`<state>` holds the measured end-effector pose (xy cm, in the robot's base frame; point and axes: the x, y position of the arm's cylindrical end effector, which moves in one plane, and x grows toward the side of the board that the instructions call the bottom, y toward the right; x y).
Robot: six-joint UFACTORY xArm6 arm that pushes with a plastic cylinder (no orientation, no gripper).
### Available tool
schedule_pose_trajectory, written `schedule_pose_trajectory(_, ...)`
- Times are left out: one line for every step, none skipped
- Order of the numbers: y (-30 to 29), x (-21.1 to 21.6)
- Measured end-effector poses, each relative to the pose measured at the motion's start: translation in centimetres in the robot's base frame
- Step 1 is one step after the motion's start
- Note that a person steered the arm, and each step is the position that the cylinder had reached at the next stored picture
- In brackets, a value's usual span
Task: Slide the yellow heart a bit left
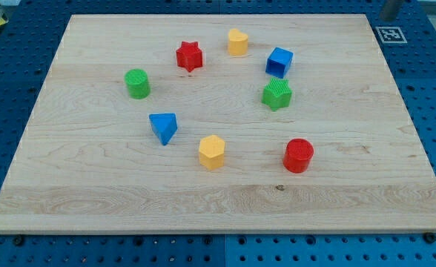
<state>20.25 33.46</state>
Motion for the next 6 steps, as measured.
schedule_pose_trajectory(0.0, 0.2)
schedule_pose_trajectory(0.0, 0.2)
schedule_pose_trajectory(0.0, -0.2)
schedule_pose_trajectory(-2.4, -0.2)
schedule_pose_trajectory(-10.8, 2.8)
schedule_pose_trajectory(-14.4, 7.6)
